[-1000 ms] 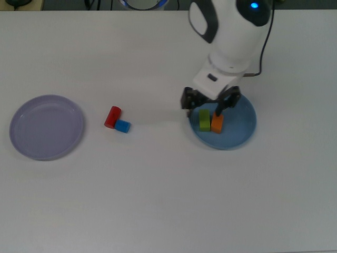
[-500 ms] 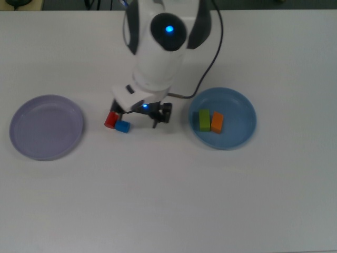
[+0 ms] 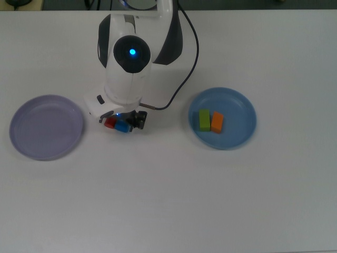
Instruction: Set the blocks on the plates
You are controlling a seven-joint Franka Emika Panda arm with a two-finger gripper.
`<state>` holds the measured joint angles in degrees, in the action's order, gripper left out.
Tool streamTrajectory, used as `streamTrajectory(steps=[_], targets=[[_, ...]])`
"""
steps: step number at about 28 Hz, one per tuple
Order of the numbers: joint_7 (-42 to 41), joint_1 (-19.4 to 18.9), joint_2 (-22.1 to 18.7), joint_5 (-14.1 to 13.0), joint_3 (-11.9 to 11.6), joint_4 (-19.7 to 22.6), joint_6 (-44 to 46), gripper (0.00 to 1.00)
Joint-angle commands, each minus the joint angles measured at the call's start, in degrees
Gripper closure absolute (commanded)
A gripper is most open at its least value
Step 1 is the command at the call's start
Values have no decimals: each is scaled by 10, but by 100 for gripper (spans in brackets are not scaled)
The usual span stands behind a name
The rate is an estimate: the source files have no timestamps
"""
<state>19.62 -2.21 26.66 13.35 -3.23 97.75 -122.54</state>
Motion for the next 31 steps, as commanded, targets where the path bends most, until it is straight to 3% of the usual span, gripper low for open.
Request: streamTrajectory(steps=[1, 7, 19, 31], targets=[[4, 0, -6, -11, 1, 5, -6, 8], [2, -1, -4, -11, 1, 13, -7, 14], [6, -1, 7, -11, 2, 14, -31, 47], [2, -2, 6, -11, 2, 20, -29, 53]])
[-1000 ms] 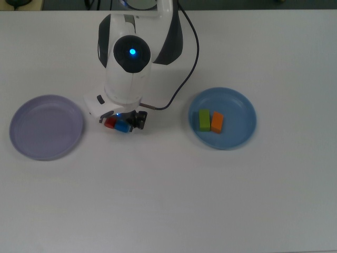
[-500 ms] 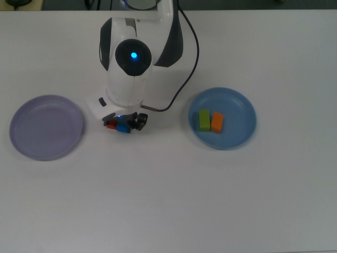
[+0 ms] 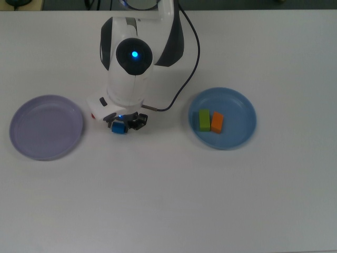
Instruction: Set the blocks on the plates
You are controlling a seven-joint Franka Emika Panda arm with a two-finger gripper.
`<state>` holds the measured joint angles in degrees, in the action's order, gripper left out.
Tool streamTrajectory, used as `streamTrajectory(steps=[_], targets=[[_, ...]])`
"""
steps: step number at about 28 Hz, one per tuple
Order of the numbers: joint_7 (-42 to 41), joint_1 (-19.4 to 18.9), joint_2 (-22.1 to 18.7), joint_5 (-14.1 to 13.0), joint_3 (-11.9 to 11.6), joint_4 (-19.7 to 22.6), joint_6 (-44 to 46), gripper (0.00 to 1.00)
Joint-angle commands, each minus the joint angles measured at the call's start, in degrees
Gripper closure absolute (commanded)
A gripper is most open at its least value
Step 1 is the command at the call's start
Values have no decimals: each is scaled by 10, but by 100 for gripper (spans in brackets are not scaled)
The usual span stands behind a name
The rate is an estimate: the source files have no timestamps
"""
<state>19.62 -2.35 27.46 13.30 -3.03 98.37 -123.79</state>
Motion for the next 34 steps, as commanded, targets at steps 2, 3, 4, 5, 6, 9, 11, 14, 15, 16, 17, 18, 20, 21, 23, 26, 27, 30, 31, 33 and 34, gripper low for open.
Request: streamTrajectory(steps=[2, 3, 4, 5, 6, 9, 11, 14, 15, 16, 17, 18, 20, 21, 23, 26, 27, 30, 31, 33, 34], targets=[[2, 0, -2, -10, 0, 14, -16, 53], [2, -1, -3, -10, 0, 14, -16, 54], [2, -1, -3, -11, 0, 14, -16, 57], [1, 0, -3, -10, 0, 14, -16, 60], [1, 1, -3, -10, 0, 13, -16, 64], [-1, 1, -9, -10, 0, 12, -15, 91], [-5, 2, -14, -10, 0, 11, -15, 99], [-10, 11, -23, -11, -1, 9, -13, 100], [-11, 14, -29, -11, -1, 9, -13, 100], [-11, 16, -34, -11, -1, 9, -13, 100], [-11, 21, -38, -11, -1, 9, -13, 100], [-11, 28, -43, -11, -1, 8, -13, 100], [-23, 50, -55, -15, 0, -1, -11, 99], [-28, 55, -57, -20, 0, -2, -11, 99], [-44, 64, -57, -35, -1, -6, -12, 98], [-76, 92, -51, -51, -2, -11, -15, 94], [-79, 99, -48, -52, -2, -12, -17, 94], [-81, 124, -28, -51, -2, -13, -23, 93], [-81, 137, -19, -52, -2, -13, -44, 93], [-80, 143, -12, -53, -2, -13, -83, 93], [-79, 146, -8, -53, -2, -12, -98, 93]])
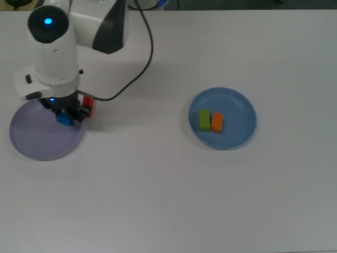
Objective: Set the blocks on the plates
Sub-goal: 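Carry the blue block onto the lavender plate and release it, then grasp the red block beside the lavender plate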
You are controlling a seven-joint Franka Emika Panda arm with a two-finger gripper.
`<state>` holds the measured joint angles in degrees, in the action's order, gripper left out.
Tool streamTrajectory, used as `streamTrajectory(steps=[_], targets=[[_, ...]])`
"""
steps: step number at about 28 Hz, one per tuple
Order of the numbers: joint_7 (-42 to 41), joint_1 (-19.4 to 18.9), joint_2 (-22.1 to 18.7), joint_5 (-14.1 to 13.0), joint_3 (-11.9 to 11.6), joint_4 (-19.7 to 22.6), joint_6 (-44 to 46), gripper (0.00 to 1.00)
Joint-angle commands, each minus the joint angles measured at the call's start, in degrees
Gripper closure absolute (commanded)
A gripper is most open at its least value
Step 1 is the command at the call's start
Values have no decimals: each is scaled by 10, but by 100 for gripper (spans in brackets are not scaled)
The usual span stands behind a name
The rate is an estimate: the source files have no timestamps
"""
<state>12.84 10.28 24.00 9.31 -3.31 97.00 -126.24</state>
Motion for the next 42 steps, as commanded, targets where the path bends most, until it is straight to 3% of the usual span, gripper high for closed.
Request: streamTrajectory(steps=[1, 5, 7, 9, 11, 12, 13, 18, 24, 28, 32, 36, 42], targets=[[-12, 24, 30, -13, 1, 2, -84, 93], [-14, 40, 39, -13, 1, 3, -92, 93], [-20, 39, 38, -13, 1, 3, -92, 85], [-24, 38, 38, -13, 3, 6, -91, 57], [-28, 38, 39, -12, 3, 9, -91, 19], [-32, 38, 39, -11, 3, 10, -91, 6], [-36, 36, 38, -11, 3, 12, -90, 0], [-74, 33, 22, -12, 4, 17, -67, 0], [-126, 27, -5, -17, 9, 18, 30, 0], [-157, 27, -37, -46, 21, 24, 95, 0], [-187, 23, -58, -54, 22, 26, 165, 0], [-189, 24, -58, -54, 25, 28, 193, 0], [-195, 24, -55, -46, 25, 69, 193, 0]])
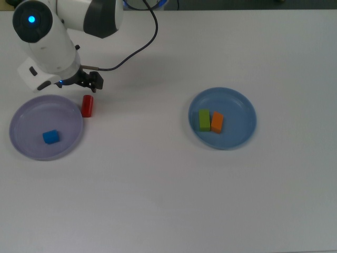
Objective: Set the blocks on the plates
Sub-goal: 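Grasp the red block beside the lavender plate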
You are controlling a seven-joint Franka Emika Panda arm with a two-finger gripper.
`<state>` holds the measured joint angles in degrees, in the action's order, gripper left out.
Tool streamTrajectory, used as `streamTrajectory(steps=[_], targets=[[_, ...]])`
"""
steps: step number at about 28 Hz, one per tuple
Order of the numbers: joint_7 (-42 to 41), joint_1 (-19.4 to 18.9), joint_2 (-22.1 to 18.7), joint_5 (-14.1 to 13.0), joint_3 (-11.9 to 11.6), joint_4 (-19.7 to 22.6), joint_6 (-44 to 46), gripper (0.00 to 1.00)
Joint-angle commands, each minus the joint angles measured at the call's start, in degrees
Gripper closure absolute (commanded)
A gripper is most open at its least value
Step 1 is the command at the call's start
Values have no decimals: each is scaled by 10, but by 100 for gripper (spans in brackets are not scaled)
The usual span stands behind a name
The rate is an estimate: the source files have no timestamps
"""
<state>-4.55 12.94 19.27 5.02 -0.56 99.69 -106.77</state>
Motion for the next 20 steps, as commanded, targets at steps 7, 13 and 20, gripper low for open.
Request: streamTrajectory(steps=[7, 13, 20], targets=[[-26, -13, 11, -3, -2, 53, -44, 27], [-23, -16, 21, -3, -2, 50, -64, 38], [-23, -18, 23, -2, -2, 46, -73, 51]])
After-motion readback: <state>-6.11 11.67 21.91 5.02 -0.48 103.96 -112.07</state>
